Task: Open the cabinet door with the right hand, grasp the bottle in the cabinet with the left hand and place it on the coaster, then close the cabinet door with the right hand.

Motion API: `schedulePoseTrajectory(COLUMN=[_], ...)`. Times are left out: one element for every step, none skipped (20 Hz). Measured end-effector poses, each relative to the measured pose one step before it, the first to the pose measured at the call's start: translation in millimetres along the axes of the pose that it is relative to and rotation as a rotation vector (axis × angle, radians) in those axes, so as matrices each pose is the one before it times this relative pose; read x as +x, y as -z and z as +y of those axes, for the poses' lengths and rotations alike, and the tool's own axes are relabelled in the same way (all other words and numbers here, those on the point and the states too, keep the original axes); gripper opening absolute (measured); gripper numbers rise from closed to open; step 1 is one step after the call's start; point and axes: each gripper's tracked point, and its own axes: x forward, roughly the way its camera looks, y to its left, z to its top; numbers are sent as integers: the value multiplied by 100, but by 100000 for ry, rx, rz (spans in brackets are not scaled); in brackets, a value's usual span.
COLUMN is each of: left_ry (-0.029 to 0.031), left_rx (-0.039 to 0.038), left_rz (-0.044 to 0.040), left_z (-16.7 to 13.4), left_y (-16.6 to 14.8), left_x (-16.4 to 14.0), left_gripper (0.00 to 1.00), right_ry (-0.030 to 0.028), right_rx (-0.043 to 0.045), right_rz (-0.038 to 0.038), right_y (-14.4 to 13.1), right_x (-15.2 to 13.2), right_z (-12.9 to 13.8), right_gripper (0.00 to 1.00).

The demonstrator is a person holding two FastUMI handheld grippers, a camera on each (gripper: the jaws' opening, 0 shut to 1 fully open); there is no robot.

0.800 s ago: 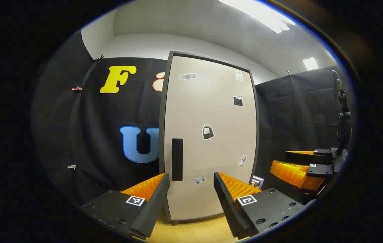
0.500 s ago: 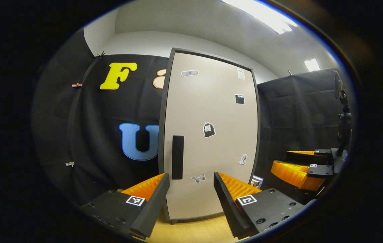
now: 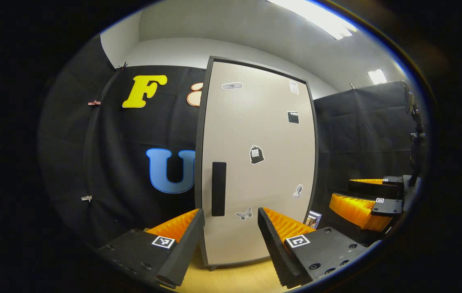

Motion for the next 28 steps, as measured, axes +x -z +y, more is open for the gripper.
schedulePoseTrajectory(left_ry=[204,142,-264,-410,-251,-99,-197,-274,-324,-452,-782,-1220,-1424,-565,-329,-1017,-1046,-681,-963,-1117,-738,-1012,-1114,-1361,-1169,-330,167,40], left_rx=[-115,-54,127,258,269,211,113,49,42,190,427,589,509,488,443,369,177,130,3,-129,28,232,678,804,455,52,-289,-490], left_rz=[-273,-305,-74,90,140,48,-67,-82,47,-63,-125,-423,-1114,-798,-419,-340,110,488,660,575,835,865,508,223,125,265,270,505], left_z=[22,50,171,217,150,181,196,258,331,347,481,578,693,474,546,666,788,619,765,833,804,738,820,912,780,487,392,365], left_y=[-70,-15,-19,83,-45,84,-83,97,21,49,-25,96,-174,19,-42,69,73,258,258,326,319,399,207,248,164,231,247,300], left_x=[-35,-39,-42,-60,-38,-80,-130,-116,-163,-223,-204,-233,-340,-338,-414,-362,-333,-364,-292,-153,-220,-193,-68,-143,-100,-60,7,-2], left_gripper=[84,84,84,84,84,84,84,84,84,84,84,84,84,84,84,84,84,84,83,84,84,84,84,84,84,84,84,84], right_ry=[542,140,-316,-306,-125,-354,-431,-860,-1417,-1996,-2435,-2502,-2290,-1514,-985,190,50,-1688,-1601,-1244,-920,-14,944,2158,2302,1979,1895,1273], right_rx=[-18,170,359,460,379,234,268,147,174,502,1161,1338,1233,987,514,-225,-1110,-1562,-920,-414,-116,82,-327,-848,-1086,-769,-100,520], right_rz=[12,-264,-192,-270,-236,-162,-64,232,184,356,1023,1106,659,302,-600,-649,-85,758,994,801,691,275,-39,-1268,-1919,-1975,-988,703], right_y=[16,-75,-55,-134,-79,-100,-42,54,62,92,319,363,157,162,-15,-103,147,312,463,407,338,304,165,-31,-231,-185,22,363], right_x=[122,89,80,68,29,214,145,159,252,299,342,470,620,638,812,985,927,1118,1167,1094,1171,1249,932,1026,940,879,905,922], right_z=[-122,-16,204,171,159,216,314,407,620,818,1023,1113,1150,1045,1004,766,963,1168,1150,1038,934,642,434,68,-42,-121,2,63], right_gripper=[98,98,98,98,98,98,98,98,98,98,98,98,98,97,98,98,97,98,98,98,98,98,96,95,95,93,91,88])
